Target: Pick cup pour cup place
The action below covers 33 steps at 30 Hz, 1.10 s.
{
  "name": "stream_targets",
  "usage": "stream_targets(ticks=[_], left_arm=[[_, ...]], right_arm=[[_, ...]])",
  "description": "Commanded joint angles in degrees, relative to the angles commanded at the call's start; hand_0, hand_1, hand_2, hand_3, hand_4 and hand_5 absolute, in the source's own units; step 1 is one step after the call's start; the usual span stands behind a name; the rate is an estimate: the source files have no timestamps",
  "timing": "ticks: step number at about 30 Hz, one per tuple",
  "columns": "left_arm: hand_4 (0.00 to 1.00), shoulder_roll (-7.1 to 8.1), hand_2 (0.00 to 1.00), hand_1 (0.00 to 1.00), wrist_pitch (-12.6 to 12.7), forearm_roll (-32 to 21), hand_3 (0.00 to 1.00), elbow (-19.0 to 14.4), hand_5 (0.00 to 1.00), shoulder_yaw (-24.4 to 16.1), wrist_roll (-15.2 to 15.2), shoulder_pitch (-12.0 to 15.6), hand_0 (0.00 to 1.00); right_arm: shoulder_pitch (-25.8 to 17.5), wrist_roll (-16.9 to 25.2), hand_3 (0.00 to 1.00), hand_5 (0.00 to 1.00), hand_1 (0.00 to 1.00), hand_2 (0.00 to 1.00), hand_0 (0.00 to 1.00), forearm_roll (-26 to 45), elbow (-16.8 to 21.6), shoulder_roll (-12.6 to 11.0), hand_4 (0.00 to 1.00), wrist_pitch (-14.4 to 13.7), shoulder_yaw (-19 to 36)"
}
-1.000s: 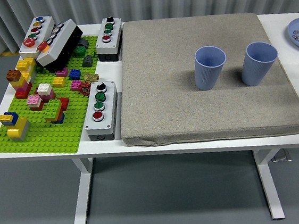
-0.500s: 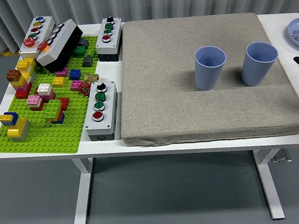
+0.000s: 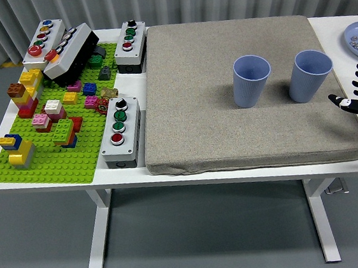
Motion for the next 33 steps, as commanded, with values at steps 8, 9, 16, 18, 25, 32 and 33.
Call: stream_targets(ticks=[8, 9, 16, 18, 25, 32, 33], left_arm=[[0.633, 0.01, 0.881, 0.815, 0.0, 0.0, 0.806, 0.0, 0.998, 0.2, 0.0, -0.3, 0.837], [0.633, 0.01, 0.881, 0.815, 0.0, -0.1, 0.806, 0.0, 0.998, 0.3, 0.0, -0.4, 0.837], [0.633, 0.07, 0.881, 0.815, -0.1, -0.2, 0.805, 0.0, 0.998, 0.7, 0.0, -0.5, 0.836], [0.633, 0.10, 0.881, 0.815, -0.1, -0.3, 0.805, 0.0, 0.998, 0.8, 0.0, -0.6, 0.836], [0.633, 0.13, 0.880, 0.815, -0.1, -0.4, 0.805, 0.0, 0.998, 1.0, 0.0, -0.7, 0.836], [0.634, 0.19, 0.879, 0.815, -0.1, -0.5, 0.804, 0.0, 0.998, 1.3, 0.0, -0.9, 0.835], [0.634, 0.20, 0.879, 0.815, -0.1, -0.5, 0.804, 0.0, 0.998, 1.3, 0.0, -0.9, 0.835]], right_arm=[[1.6, 0.5, 0.998, 0.078, 0.950, 0.998, 0.973, 0.8, -1.8, 1.0, 0.869, 0.1, -1.5], [1.8, 0.6, 0.998, 0.078, 0.950, 0.998, 0.973, 1.0, -2.1, 1.2, 0.869, 0.2, -1.8], [3.2, 1.2, 0.998, 0.095, 0.949, 0.998, 0.973, 2.4, -4.1, 2.1, 0.873, 0.3, -2.9], [3.8, 1.3, 0.998, 0.095, 0.949, 0.998, 0.973, 2.7, -5.0, 2.4, 0.873, 0.5, -3.5], [5.9, 1.5, 0.998, 0.102, 0.949, 0.998, 0.976, 3.2, -7.0, 3.0, 0.869, 0.8, -4.7], [7.7, 1.6, 0.998, 0.107, 0.949, 0.998, 0.978, 3.4, -8.3, 3.5, 0.868, 1.1, -5.5], [7.8, 1.6, 0.998, 0.107, 0.949, 0.998, 0.978, 3.5, -8.5, 3.5, 0.868, 1.1, -5.5]])
